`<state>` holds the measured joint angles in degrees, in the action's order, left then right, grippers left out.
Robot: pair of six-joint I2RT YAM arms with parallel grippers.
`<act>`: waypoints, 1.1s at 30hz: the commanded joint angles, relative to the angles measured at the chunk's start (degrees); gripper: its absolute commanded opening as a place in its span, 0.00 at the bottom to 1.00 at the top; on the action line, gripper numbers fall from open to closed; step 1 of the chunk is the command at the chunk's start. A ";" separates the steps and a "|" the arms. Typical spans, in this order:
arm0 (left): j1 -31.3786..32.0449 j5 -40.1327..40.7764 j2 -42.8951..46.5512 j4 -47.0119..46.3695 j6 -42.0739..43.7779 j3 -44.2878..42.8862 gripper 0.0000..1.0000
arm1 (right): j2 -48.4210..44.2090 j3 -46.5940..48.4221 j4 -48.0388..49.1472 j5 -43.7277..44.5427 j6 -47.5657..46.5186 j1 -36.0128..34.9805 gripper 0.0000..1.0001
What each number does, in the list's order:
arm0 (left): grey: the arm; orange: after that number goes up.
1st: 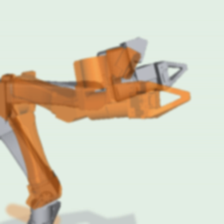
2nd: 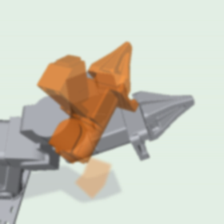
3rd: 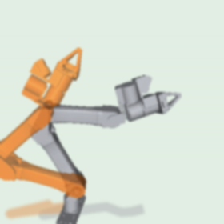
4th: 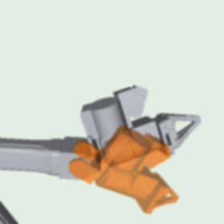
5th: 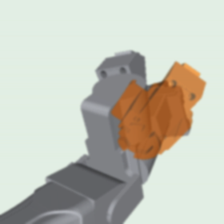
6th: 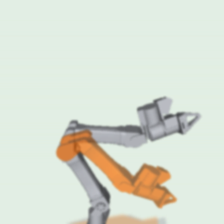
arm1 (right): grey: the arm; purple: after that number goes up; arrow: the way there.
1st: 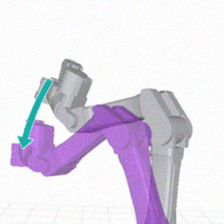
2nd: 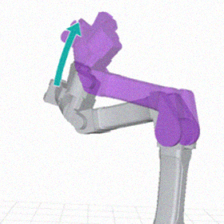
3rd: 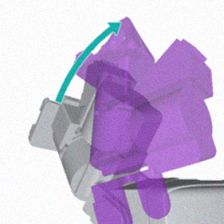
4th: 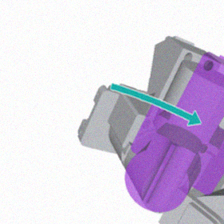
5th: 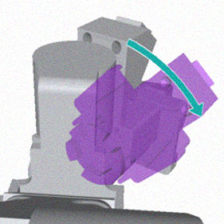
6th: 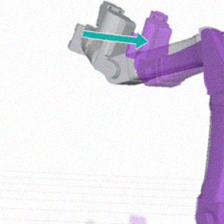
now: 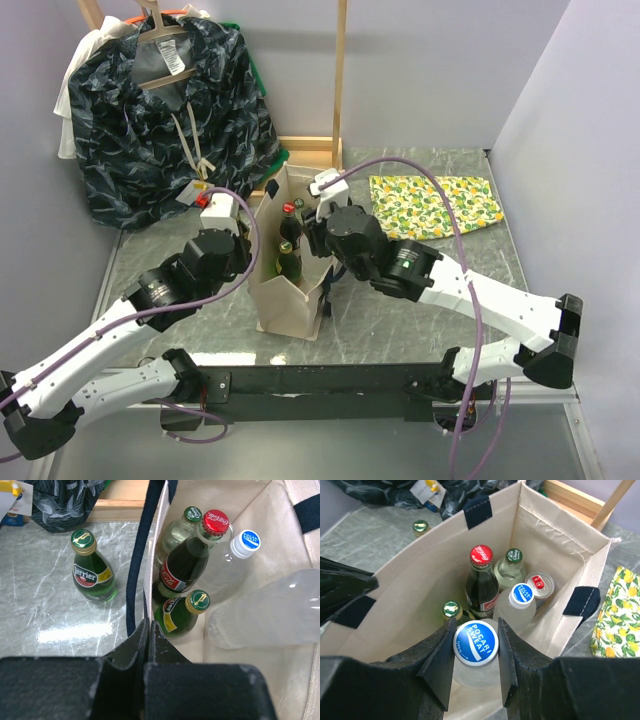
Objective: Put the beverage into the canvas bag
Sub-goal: Place the drink in the canvas bag.
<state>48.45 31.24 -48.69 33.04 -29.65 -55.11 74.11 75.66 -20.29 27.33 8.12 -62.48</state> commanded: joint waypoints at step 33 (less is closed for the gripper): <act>-0.11 -0.39 -1.06 -2.71 0.65 -1.05 0.01 | 2.89 -2.18 15.99 5.28 3.39 0.16 0.00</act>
<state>48.45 30.87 -49.71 31.68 -29.61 -55.11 78.78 72.62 -13.32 31.11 9.15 -62.48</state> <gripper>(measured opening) 0.026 0.416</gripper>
